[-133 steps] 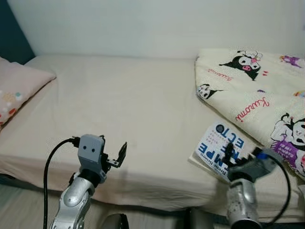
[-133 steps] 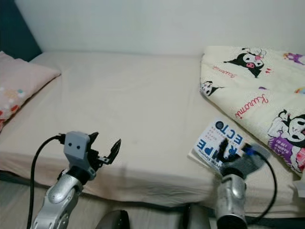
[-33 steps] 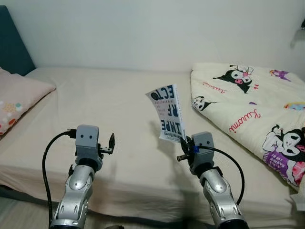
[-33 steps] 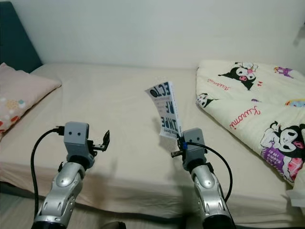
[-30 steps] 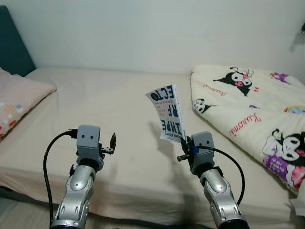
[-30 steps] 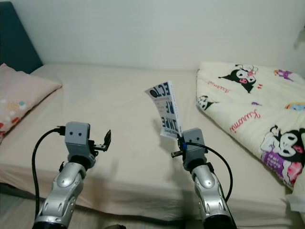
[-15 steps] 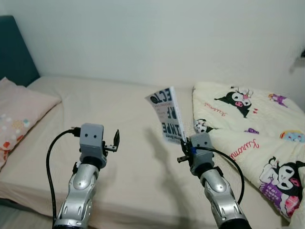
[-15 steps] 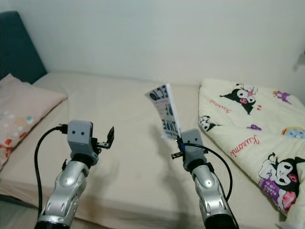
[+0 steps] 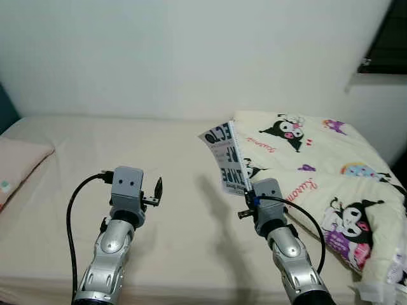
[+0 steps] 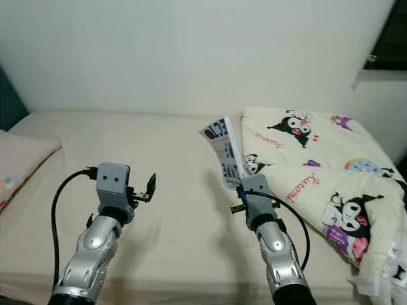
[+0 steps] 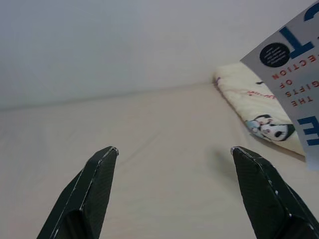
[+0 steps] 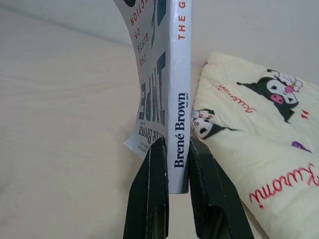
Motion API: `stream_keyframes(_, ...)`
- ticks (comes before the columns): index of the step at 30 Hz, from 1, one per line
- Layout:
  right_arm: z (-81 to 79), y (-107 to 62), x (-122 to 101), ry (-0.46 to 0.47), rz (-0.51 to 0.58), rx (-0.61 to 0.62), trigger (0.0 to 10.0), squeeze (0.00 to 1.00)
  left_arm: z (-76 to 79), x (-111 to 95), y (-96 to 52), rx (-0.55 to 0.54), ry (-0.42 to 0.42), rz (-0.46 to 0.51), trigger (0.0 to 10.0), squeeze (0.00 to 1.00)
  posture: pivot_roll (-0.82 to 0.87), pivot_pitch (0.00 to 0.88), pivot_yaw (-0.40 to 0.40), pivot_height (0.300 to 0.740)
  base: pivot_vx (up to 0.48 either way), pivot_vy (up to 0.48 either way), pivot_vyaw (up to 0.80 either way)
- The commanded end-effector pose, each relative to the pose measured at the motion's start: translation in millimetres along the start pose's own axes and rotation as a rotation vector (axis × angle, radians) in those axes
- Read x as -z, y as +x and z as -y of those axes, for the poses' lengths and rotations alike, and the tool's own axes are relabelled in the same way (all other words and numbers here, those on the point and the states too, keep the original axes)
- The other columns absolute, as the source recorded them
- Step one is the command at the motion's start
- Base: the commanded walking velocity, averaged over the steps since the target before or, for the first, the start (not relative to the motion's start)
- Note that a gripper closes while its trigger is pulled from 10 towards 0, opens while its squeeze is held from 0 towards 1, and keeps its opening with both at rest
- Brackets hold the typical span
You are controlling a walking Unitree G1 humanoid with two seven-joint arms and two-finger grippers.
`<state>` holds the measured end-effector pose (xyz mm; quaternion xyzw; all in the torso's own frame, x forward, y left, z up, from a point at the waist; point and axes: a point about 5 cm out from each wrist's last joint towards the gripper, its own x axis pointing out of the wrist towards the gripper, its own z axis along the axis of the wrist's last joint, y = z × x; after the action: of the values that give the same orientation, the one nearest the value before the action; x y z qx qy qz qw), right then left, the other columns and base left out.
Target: Clean up the room
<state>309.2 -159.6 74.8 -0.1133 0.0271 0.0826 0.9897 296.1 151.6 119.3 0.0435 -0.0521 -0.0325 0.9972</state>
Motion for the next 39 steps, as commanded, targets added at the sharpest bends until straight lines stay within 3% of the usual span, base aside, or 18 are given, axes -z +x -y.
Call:
stream_keyframes(1, 0.1, 3.1, -6.6, 0.006, 0.028, 0.005, 10.0, 0.00, 3.2, 4.7, -0.1, 0.018, 0.004, -0.018, 10.0, 0.00, 0.01, 0.000, -0.046, 0.740, 0.000, 0.000, 0.00)
stream_keyframes(34, -1.1, 3.0, -3.9, 0.036, 0.024, 0.025, 10.0, 0.00, 13.0, -0.3, 9.1, 0.090, -0.032, 0.003, 10.0, 0.00, 0.01, 0.000, -0.030, 0.740, 0.000, 0.000, 0.00)
stream_keyframes(39, -0.4, 3.2, -4.0, 0.039, 0.025, 0.028, 10.0, 0.00, 13.1, -1.3, 9.7, 0.095, -0.038, 0.007, 10.0, 0.00, 0.01, 0.000, -0.029, 0.740, 0.000, 0.373, 0.00)
